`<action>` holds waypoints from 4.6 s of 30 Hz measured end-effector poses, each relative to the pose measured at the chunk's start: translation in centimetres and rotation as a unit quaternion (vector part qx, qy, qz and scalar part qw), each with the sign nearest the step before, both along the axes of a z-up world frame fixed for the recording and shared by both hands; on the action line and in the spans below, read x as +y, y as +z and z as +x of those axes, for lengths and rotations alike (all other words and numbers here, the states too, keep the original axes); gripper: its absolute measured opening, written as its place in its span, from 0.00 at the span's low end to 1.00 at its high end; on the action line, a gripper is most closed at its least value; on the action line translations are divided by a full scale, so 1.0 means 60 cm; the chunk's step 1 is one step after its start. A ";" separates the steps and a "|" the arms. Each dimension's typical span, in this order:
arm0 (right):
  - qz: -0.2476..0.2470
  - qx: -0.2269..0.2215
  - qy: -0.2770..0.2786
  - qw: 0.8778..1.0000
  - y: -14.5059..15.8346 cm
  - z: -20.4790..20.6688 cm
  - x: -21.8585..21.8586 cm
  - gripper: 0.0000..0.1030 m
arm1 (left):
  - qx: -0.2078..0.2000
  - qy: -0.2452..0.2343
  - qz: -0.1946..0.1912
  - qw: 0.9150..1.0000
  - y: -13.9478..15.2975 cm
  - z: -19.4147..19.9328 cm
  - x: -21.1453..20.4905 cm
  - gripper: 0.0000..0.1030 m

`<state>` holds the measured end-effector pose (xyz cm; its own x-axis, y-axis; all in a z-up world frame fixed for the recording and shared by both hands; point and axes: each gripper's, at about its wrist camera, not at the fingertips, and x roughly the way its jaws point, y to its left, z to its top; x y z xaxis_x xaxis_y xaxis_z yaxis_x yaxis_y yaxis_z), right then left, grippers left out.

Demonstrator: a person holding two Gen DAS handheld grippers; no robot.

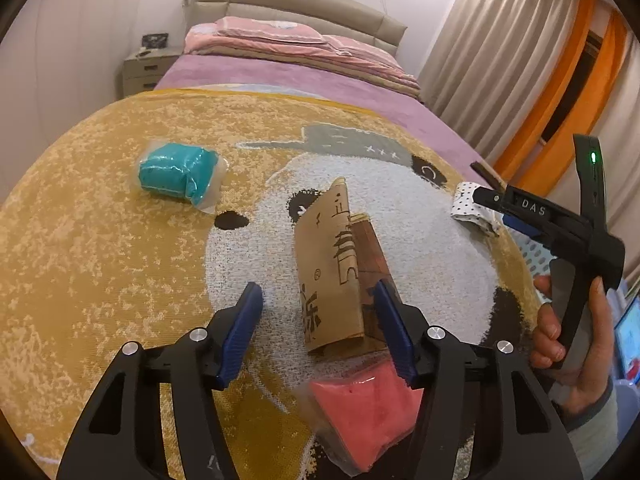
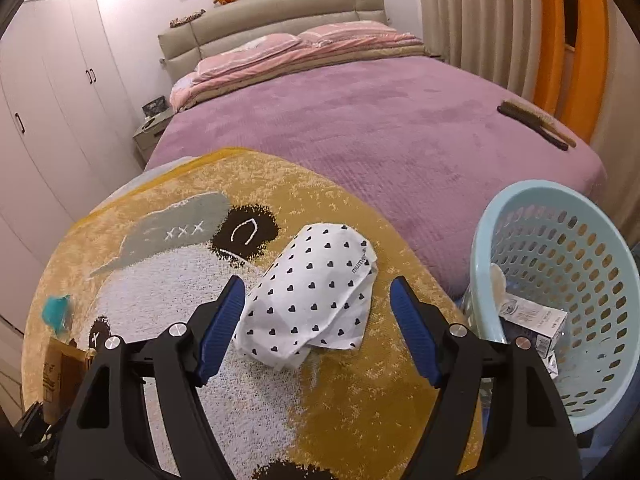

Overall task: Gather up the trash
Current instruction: 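Grasp the brown paper bag with the left tool while the right tool grasps the polka-dot cloth, then carry the paper bag and cloth over the wastebasket and open both tools, then move both tools back toward the teal and pink packets on the rug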

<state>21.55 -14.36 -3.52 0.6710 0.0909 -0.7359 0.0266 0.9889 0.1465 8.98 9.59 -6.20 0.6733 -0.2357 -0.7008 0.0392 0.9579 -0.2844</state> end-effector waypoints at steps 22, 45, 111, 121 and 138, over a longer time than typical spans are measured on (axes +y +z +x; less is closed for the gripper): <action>0.020 -0.086 0.029 0.996 0.032 -0.049 -0.002 0.14 | -0.038 0.020 -0.049 0.998 0.016 -0.019 0.032 0.07; 0.068 -0.156 0.009 0.985 0.124 -0.136 -0.103 0.13 | -0.105 -0.054 -0.035 0.992 0.138 -0.028 -0.079 0.06; 0.064 -0.126 -0.019 0.990 0.151 -0.213 -0.210 0.43 | -0.152 -0.080 -0.028 0.985 0.200 -0.013 -0.186 0.55; 0.056 -0.095 0.121 0.987 0.122 -0.246 0.009 0.58 | -0.128 0.038 0.001 0.991 0.177 -0.038 0.009 0.73; -0.015 -0.002 0.225 0.974 -0.010 -0.261 0.200 0.76 | -0.019 0.070 0.018 0.997 0.052 0.061 0.137 0.81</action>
<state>5.88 -2.39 -4.13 0.5712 0.3550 -0.7401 -0.4118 0.9039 0.1157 12.62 17.79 -3.08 0.7247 -0.1137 -0.6797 -0.0846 0.9642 -0.2514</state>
